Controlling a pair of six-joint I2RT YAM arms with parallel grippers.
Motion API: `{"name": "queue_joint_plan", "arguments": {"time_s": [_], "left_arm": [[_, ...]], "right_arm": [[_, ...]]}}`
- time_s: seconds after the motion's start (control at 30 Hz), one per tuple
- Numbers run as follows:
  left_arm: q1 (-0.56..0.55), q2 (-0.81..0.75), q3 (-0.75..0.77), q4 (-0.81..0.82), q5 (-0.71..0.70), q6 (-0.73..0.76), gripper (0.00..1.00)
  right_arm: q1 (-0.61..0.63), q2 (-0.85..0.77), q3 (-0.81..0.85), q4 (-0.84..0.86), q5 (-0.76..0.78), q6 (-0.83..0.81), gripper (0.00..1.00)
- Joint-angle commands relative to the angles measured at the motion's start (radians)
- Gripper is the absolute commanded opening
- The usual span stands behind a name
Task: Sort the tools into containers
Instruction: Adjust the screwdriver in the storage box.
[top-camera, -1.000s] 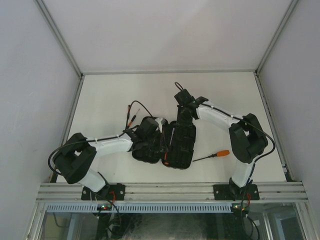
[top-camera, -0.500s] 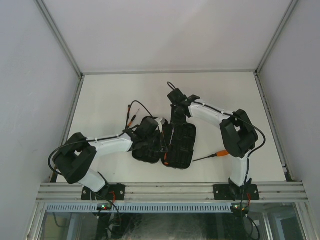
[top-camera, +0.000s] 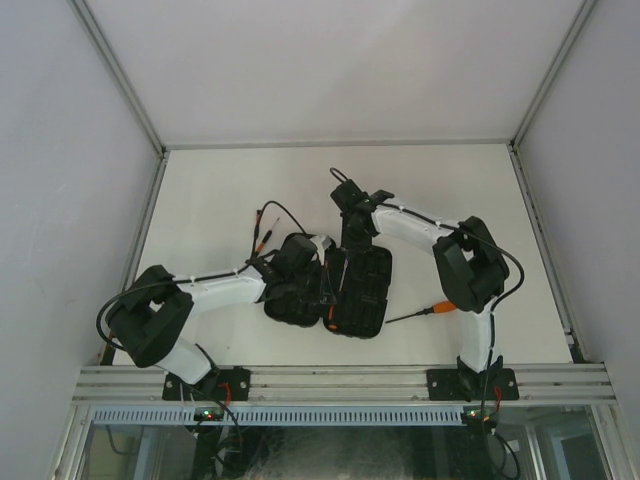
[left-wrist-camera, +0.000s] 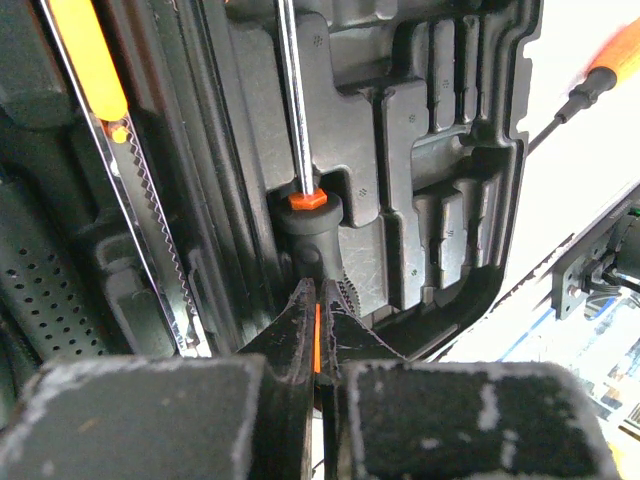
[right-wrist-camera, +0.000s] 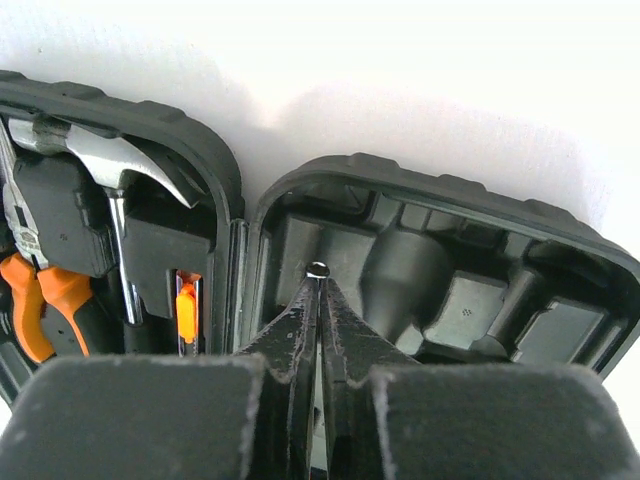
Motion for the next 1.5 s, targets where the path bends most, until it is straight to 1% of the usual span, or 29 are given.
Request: {"name": "queue_joint_plan", "arguments": {"time_s": [0.0,0.27,0.43,0.57,0.7,0.87,0.97,1.13,1.37,1.47], "left_arm": [[0.004,0.063,-0.036,-0.183,-0.069,0.076,0.0],[0.004,0.066,-0.03,-0.183,-0.068,0.084,0.0],[0.004,0.067,-0.032,-0.183,-0.069,0.088,0.0],[0.004,0.074,-0.03,-0.184,-0.07,0.091,0.0],[0.002,0.077,-0.024,-0.196,-0.079,0.094,0.0],[-0.007,0.103,0.004,-0.272,-0.141,0.106,0.0],[-0.011,0.117,0.021,-0.33,-0.186,0.116,0.0],[-0.023,0.137,0.023,-0.382,-0.25,0.111,0.0],[-0.039,0.173,0.025,-0.416,-0.308,0.101,0.0],[-0.037,0.144,0.023,-0.412,-0.312,0.1,0.0]], "right_arm": [[0.013,0.03,0.049,-0.025,0.03,0.0,0.0],[0.027,0.08,0.075,-0.071,0.022,-0.011,0.0],[0.032,0.108,0.063,-0.106,0.016,-0.013,0.0],[0.043,0.153,0.023,-0.124,0.011,-0.011,0.0],[0.062,0.198,-0.04,-0.103,0.013,0.005,0.0],[0.093,0.262,-0.064,-0.09,-0.003,0.017,0.0],[0.096,0.275,-0.074,-0.086,-0.006,0.023,0.0],[0.1,0.287,-0.091,-0.074,-0.01,0.034,0.0],[0.113,0.316,-0.117,-0.044,-0.036,0.04,0.0],[0.109,0.3,-0.119,-0.036,-0.035,0.035,0.0]]}}
